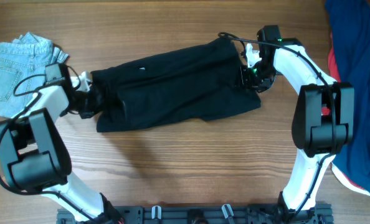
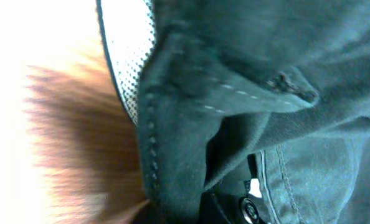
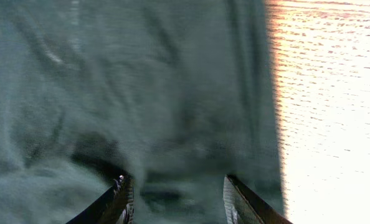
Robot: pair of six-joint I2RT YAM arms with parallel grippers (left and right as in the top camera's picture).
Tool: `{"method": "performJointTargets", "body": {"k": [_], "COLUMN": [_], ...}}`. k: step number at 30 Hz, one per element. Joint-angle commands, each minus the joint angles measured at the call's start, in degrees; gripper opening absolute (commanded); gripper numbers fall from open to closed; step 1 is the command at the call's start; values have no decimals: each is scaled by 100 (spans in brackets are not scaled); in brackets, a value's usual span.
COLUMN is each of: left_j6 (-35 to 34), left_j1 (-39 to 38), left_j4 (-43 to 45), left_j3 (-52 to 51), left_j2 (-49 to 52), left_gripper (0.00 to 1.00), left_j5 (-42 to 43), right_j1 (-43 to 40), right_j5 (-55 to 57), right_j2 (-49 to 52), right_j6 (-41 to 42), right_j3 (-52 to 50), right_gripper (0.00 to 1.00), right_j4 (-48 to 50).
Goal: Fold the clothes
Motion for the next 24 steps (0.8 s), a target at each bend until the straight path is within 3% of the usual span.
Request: {"method": "performJointTargets", "body": {"k": [1, 7, 10, 13, 15, 18, 24], "left_j6": [26, 37, 267, 264, 264, 229, -953], "left_j1": [538, 1150, 1209, 1117, 973, 704, 22], "left_j4": [-144, -1097, -1462, -1923, -2127, -2212, -1775], "left_j3": [-59, 398, 839, 1408, 1698, 2068, 2262], "left_j2": [-315, -879, -990, -994, -994, -999, -999], "left_gripper": [4, 4, 4, 4, 4, 4, 4], "left_j5": [-74, -1445, -1602, -1056, -476, 695, 2028], "right_j1": [-13, -13, -13, 4, 66, 247, 597], "right_j5": [55, 57, 55, -114, -734, -750, -715], "right_j2": [-11, -136, -337, -367, -367, -367, -363], "right_j6": [74, 354, 334, 175, -376, -424, -422], "right_j3": [-50, -33, 13, 109, 116, 116, 103], "right_gripper": [46, 44, 45, 45, 42, 39, 37], "right_j4": [4, 39, 162, 160, 160, 234, 732]}}
